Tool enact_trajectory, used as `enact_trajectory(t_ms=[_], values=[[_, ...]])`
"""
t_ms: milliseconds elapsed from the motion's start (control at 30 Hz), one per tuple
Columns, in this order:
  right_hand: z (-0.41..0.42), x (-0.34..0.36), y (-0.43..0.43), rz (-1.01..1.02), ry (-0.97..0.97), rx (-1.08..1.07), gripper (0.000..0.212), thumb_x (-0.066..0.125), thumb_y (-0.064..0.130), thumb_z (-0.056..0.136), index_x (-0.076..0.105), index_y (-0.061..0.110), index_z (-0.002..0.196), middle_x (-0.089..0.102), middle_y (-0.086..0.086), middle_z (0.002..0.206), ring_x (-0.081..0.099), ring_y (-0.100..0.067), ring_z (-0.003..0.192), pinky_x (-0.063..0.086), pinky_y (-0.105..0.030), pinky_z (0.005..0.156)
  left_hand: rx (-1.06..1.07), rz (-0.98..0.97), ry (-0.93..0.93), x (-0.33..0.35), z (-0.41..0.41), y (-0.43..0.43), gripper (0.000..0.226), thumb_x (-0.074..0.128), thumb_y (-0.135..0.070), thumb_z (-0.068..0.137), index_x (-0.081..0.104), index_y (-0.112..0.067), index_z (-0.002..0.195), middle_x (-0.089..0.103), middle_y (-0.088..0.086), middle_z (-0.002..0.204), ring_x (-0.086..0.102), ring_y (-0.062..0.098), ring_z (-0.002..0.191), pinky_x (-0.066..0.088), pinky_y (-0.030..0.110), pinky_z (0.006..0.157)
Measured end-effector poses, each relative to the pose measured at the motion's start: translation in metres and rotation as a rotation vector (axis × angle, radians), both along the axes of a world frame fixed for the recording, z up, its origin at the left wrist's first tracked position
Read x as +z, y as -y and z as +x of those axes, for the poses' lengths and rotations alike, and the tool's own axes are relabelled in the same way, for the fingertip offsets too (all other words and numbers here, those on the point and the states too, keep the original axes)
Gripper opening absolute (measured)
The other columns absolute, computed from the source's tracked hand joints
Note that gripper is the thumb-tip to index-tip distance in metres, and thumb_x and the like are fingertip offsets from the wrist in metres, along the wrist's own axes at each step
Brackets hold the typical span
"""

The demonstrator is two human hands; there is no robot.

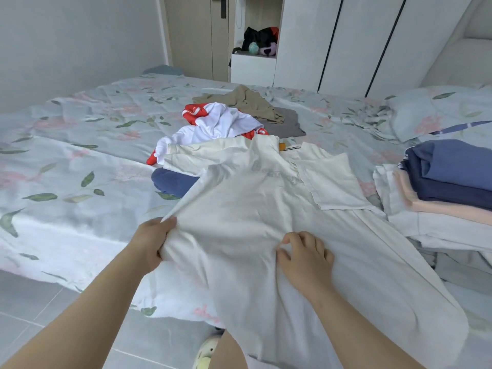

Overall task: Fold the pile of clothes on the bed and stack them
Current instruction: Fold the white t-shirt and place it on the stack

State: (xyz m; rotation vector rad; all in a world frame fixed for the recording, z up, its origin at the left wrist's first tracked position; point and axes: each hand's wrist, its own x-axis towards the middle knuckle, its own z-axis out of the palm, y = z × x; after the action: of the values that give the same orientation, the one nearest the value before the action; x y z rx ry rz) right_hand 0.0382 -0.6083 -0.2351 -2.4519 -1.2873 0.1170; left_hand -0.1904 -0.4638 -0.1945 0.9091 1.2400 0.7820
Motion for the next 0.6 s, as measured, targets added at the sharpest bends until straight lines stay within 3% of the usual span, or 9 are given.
enact_trajectory(t_ms=[67,133,200,267,333,367,433,500,600], values=[[-0.003,-0.002,-0.001,0.009,0.041,-0.005,0.023,0.044,0.043,0.093,0.048,0.036,0.114,0.043,0.012,0.123,0.032,-0.013,0.125,0.021,-0.032,0.098,-0.208,-0.016,-0.082,-0.008,-0.015,0.006,0.039,0.063,-0.036,0.089,0.063,-0.006,0.112,0.071,0.015,0.1,0.065,0.032,0.085,0.055,0.038,0.069],[-0.004,-0.004,-0.003,0.012,0.063,-0.015,0.023,0.044,0.043,0.093,0.048,0.036,0.114,0.044,0.011,0.123,0.033,-0.013,0.124,0.022,-0.032,0.097,-0.473,-0.054,-0.143,-0.004,-0.025,0.014,0.06,0.079,-0.046,0.065,0.066,-0.01,0.111,0.071,0.012,0.107,0.067,0.029,0.097,0.057,0.037,0.074],[-0.005,-0.004,-0.002,0.003,0.072,-0.015,0.023,0.043,0.043,0.093,0.048,0.036,0.114,0.044,0.011,0.122,0.034,-0.013,0.123,0.022,-0.032,0.096,-0.662,-0.077,-0.197,0.002,-0.031,0.015,0.079,0.09,-0.039,0.041,0.067,-0.01,0.11,0.071,0.01,0.108,0.069,0.024,0.096,0.057,0.032,0.072],[-0.004,-0.003,-0.001,-0.003,0.065,-0.006,0.023,0.043,0.043,0.094,0.048,0.036,0.115,0.044,0.011,0.122,0.034,-0.012,0.123,0.022,-0.031,0.096,-0.638,-0.046,-0.236,0.01,-0.033,0.009,0.085,0.092,-0.03,0.031,0.067,-0.006,0.108,0.072,0.011,0.105,0.07,0.021,0.088,0.058,0.028,0.071],[-0.003,-0.002,0.001,-0.016,0.059,0.01,0.025,0.042,0.043,0.094,0.046,0.037,0.118,0.044,0.011,0.123,0.033,-0.012,0.124,0.022,-0.031,0.098,-0.451,-0.002,-0.079,0.013,-0.034,0.001,0.077,0.092,-0.02,0.038,0.066,0.0,0.108,0.072,0.015,0.1,0.07,0.021,0.077,0.058,0.027,0.065],[-0.002,-0.002,0.001,-0.021,0.055,0.018,0.026,0.042,0.044,0.094,0.046,0.037,0.119,0.043,0.011,0.123,0.033,-0.012,0.125,0.021,-0.031,0.099,-0.365,0.016,0.061,0.015,-0.033,-0.001,0.066,0.088,-0.018,0.052,0.065,-0.001,0.111,0.072,0.015,0.1,0.071,0.021,0.075,0.058,0.027,0.063],[-0.002,-0.002,0.002,-0.026,0.052,0.027,0.026,0.042,0.045,0.094,0.045,0.038,0.119,0.043,0.012,0.124,0.032,-0.012,0.126,0.021,-0.031,0.101,-0.35,0.04,0.235,0.019,-0.031,0.006,0.049,0.075,-0.024,0.071,0.062,-0.009,0.116,0.071,0.011,0.105,0.071,0.018,0.08,0.058,0.027,0.063],[-0.003,-0.002,0.003,-0.025,0.063,0.027,0.025,0.042,0.046,0.094,0.045,0.038,0.118,0.043,0.013,0.124,0.032,-0.012,0.126,0.021,-0.03,0.101,-0.571,0.029,0.134,0.013,-0.031,0.018,0.071,0.089,-0.035,0.054,0.061,-0.017,0.117,0.071,0.005,0.109,0.07,0.017,0.093,0.058,0.028,0.068],[-0.003,-0.001,0.002,-0.032,0.059,0.03,0.027,0.041,0.046,0.094,0.045,0.039,0.119,0.043,0.012,0.125,0.032,-0.012,0.126,0.021,-0.031,0.1,-0.858,-0.049,-0.139,0.011,-0.035,0.029,0.097,0.097,-0.037,0.028,0.063,-0.013,0.116,0.07,0.008,0.112,0.068,0.023,0.101,0.057,0.033,0.079]])
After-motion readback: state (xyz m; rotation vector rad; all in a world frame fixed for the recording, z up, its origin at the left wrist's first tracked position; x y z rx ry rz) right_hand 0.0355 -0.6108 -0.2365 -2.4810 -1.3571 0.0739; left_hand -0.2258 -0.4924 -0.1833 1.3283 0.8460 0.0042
